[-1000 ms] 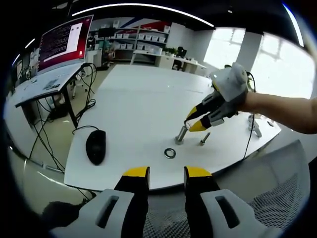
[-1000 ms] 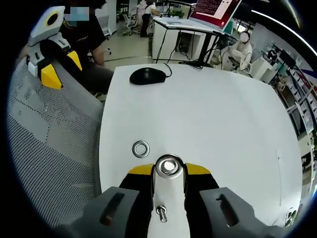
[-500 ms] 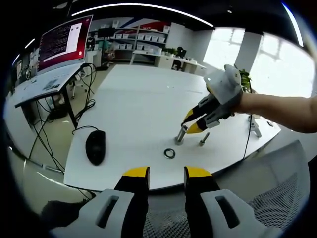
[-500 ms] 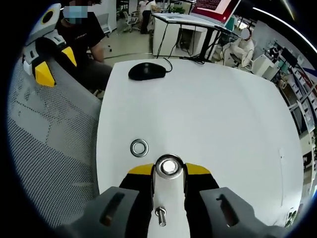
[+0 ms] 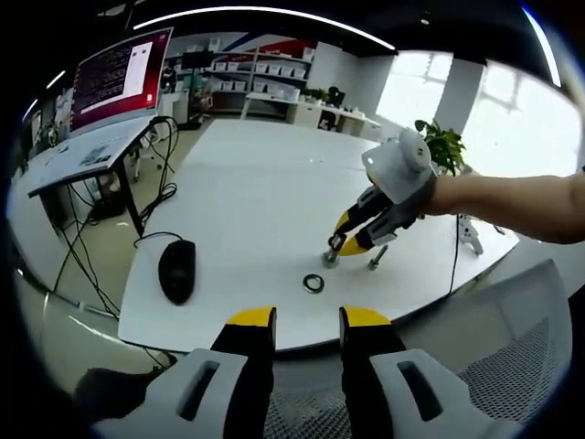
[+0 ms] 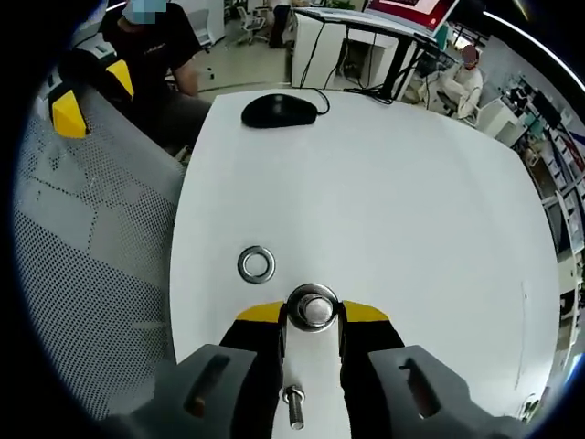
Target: Place the washer onto the threaded stud by aligning its center hole with the stud, sliding it down to the base, and recovering from edge contact or off-axis alignment until the washer reaches the visible bottom stop.
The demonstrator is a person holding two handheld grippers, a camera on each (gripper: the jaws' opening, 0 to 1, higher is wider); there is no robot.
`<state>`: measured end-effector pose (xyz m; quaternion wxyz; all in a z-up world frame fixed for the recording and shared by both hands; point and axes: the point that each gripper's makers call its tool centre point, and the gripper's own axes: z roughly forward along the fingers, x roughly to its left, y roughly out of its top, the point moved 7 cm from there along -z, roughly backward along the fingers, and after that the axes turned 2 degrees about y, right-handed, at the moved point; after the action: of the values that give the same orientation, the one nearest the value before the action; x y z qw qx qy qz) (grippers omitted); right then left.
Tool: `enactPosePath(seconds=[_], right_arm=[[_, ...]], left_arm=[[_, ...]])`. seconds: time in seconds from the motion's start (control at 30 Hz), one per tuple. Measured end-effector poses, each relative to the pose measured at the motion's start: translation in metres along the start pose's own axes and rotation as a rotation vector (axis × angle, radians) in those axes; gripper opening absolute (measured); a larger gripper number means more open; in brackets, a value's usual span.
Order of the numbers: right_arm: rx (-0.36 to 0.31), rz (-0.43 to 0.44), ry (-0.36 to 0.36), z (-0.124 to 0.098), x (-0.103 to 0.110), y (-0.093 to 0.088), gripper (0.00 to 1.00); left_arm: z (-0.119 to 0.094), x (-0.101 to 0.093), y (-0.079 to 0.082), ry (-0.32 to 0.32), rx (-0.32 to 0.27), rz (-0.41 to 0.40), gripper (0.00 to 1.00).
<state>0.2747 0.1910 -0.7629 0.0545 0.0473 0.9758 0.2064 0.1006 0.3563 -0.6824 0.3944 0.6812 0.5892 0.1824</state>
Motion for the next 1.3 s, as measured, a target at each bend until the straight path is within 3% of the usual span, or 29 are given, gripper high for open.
enactPosePath(seconds=[0.33,1.13,1.3], right_arm=[[0.047,-0.007,0.028,0.019,0.000,-0.006,0.23],[0.059,0.032,0.049,0.022,-0.006,-0.001,0.24],[0.064,-0.022,0.056,0.022,-0.006,0.000,0.25]], left_arm=[[0.000,0.000,0.000,0.003,0.005,-0.001,0.25],[0.003,0.005,0.000,0.006,0.004,-0.006,0.25],[0.003,0.005,0.000,0.007,0.003,-0.005,0.25]])
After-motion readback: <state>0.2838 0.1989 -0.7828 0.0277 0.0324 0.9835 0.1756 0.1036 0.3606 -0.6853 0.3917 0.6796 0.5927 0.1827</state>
